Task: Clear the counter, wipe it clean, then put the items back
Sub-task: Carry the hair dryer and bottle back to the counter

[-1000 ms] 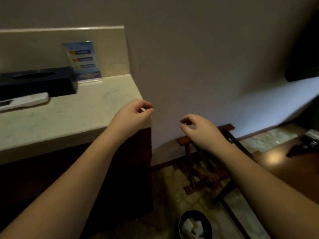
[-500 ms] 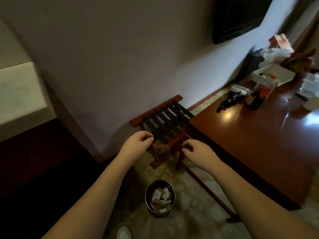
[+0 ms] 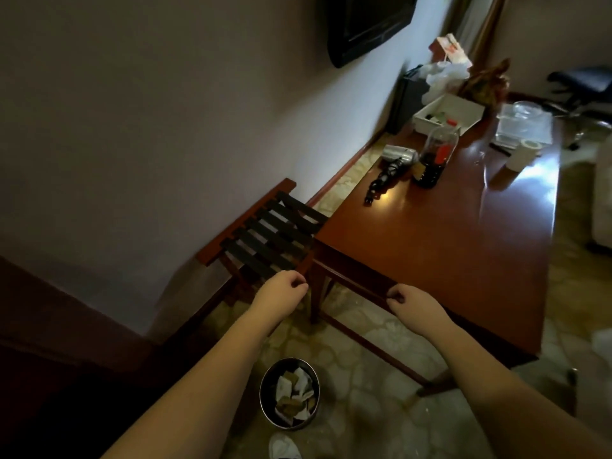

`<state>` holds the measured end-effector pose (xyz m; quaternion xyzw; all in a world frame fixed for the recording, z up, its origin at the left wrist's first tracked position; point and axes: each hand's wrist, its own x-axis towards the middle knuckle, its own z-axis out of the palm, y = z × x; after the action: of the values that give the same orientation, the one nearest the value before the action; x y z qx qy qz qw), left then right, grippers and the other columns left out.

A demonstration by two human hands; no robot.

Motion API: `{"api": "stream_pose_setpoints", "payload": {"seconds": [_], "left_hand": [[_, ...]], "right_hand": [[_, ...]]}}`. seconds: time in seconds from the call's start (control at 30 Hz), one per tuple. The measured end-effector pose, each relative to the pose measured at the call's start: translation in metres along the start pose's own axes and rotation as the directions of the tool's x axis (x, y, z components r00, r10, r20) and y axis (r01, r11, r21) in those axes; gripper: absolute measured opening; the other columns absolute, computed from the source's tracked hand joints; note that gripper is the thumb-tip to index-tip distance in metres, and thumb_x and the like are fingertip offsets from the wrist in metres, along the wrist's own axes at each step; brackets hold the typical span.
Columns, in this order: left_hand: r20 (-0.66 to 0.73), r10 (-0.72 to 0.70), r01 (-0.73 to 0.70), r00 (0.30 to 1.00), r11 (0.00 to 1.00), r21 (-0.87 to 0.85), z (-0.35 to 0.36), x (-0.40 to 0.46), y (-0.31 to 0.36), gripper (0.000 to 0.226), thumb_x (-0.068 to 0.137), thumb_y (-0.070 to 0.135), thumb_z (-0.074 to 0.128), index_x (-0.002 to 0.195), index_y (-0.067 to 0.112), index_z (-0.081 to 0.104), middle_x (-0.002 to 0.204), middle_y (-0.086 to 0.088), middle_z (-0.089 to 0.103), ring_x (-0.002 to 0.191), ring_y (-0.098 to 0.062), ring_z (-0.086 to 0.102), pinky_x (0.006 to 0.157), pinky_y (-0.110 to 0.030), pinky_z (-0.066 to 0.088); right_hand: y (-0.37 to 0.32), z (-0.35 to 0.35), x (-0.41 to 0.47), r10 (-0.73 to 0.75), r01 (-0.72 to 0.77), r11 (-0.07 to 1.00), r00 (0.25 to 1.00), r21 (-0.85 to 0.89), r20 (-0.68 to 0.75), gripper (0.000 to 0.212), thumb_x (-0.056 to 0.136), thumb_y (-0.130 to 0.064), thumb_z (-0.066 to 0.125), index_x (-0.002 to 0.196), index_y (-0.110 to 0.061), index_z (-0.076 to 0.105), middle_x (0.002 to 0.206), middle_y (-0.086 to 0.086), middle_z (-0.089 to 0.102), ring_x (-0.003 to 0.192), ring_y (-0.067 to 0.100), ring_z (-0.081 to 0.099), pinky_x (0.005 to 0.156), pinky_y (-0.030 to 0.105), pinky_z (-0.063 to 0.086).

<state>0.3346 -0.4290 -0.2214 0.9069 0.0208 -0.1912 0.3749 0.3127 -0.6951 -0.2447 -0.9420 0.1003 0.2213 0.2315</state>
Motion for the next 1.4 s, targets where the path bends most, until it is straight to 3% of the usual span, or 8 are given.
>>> {"api": "stream_pose_setpoints", "payload": {"seconds": [0.1, 0.23, 0.37, 0.6, 0.8, 1.0, 1.13, 1.4], "left_hand": [[0.057, 0.037, -0.039, 0.998, 0.999, 0.031, -0.01, 0.034, 0.005, 0.025, 0.098, 0.032, 0.052, 0.12, 0.025, 0.061, 0.108, 0.005, 0.062, 0.088, -0.009, 0.061, 0.077, -0.03, 0.056], [0.065, 0.085, -0.09, 0.994, 0.993, 0.08, -0.025, 0.08, 0.026, 0.025, 0.097, 0.031, 0.053, 0.12, 0.024, 0.061, 0.1, 0.008, 0.063, 0.085, -0.006, 0.06, 0.07, -0.024, 0.05], [0.112, 0.141, -0.151, 0.984, 0.984, 0.092, -0.034, 0.119, 0.053, 0.025, 0.098, 0.03, 0.052, 0.12, 0.022, 0.061, 0.097, 0.008, 0.062, 0.086, -0.006, 0.06, 0.071, -0.025, 0.05], [0.153, 0.217, -0.233, 0.964, 0.967, 0.099, -0.029, 0.185, 0.113, 0.024, 0.098, 0.027, 0.05, 0.118, 0.019, 0.061, 0.089, 0.005, 0.061, 0.077, -0.009, 0.06, 0.059, -0.021, 0.045], [0.157, 0.198, -0.215, 0.967, 0.971, 0.1, -0.007, 0.255, 0.164, 0.023, 0.098, 0.028, 0.049, 0.118, 0.02, 0.06, 0.094, 0.003, 0.062, 0.083, -0.014, 0.062, 0.071, -0.03, 0.055], [0.14, 0.117, -0.135, 0.983, 0.982, 0.132, 0.026, 0.34, 0.214, 0.025, 0.098, 0.024, 0.05, 0.118, 0.016, 0.061, 0.09, 0.004, 0.06, 0.073, -0.011, 0.058, 0.059, -0.023, 0.047], [0.136, 0.07, -0.091, 0.988, 0.984, 0.156, 0.053, 0.393, 0.24, 0.029, 0.099, 0.025, 0.05, 0.124, 0.014, 0.059, 0.103, 0.001, 0.061, 0.077, -0.009, 0.056, 0.052, -0.019, 0.038], [0.142, -0.029, 0.015, 0.989, 0.995, 0.099, 0.106, 0.477, 0.263, 0.063, 0.093, 0.039, 0.059, 0.146, 0.012, 0.036, 0.133, -0.006, 0.05, 0.103, -0.019, 0.056, 0.082, -0.032, 0.05]], "right_hand": [[0.009, -0.013, 0.016, 0.1, -0.099, 0.995, 0.994, 0.032, -0.031, 0.028, 0.097, -0.033, 0.049, 0.122, -0.024, 0.056, 0.107, -0.007, 0.061, 0.092, 0.012, 0.059, 0.091, 0.037, 0.051], [0.017, -0.033, 0.032, 0.191, -0.182, 0.978, 0.977, 0.098, -0.095, 0.027, 0.098, -0.03, 0.048, 0.123, -0.021, 0.055, 0.102, -0.007, 0.057, 0.08, 0.009, 0.057, 0.074, 0.026, 0.05], [0.023, -0.054, 0.048, 0.244, -0.219, 0.963, 0.955, 0.158, -0.167, 0.03, 0.099, -0.029, 0.047, 0.126, -0.018, 0.054, 0.12, 0.001, 0.06, 0.08, 0.011, 0.054, 0.073, 0.025, 0.045], [0.041, -0.107, 0.093, 0.259, -0.195, 0.951, 0.928, 0.241, -0.267, 0.029, 0.1, -0.029, 0.046, 0.124, -0.017, 0.054, 0.101, -0.003, 0.056, 0.065, 0.01, 0.056, 0.052, 0.021, 0.039], [0.059, -0.164, 0.172, 0.222, -0.137, 0.948, 0.93, 0.287, -0.292, 0.032, 0.098, -0.031, 0.047, 0.126, -0.017, 0.054, 0.114, 0.001, 0.06, 0.081, 0.013, 0.058, 0.063, 0.025, 0.043], [0.077, -0.224, 0.26, 0.236, -0.095, 0.902, 0.926, 0.422, -0.294, 0.032, 0.098, -0.033, 0.046, 0.125, -0.017, 0.053, 0.092, -0.005, 0.061, 0.058, 0.012, 0.056, 0.047, 0.021, 0.04], [0.087, -0.25, 0.307, 0.272, -0.048, 0.821, 0.909, 0.57, -0.315, 0.041, 0.098, -0.039, 0.045, 0.131, -0.016, 0.049, 0.117, -0.002, 0.06, 0.073, 0.006, 0.056, 0.053, 0.021, 0.037], [0.096, -0.258, 0.36, 0.285, -0.045, 0.653, 0.939, 0.756, -0.191, 0.043, 0.098, -0.049, 0.038, 0.129, -0.023, 0.051, 0.11, 0.0, 0.066, 0.078, 0.001, 0.055, 0.058, 0.02, 0.035]]}}
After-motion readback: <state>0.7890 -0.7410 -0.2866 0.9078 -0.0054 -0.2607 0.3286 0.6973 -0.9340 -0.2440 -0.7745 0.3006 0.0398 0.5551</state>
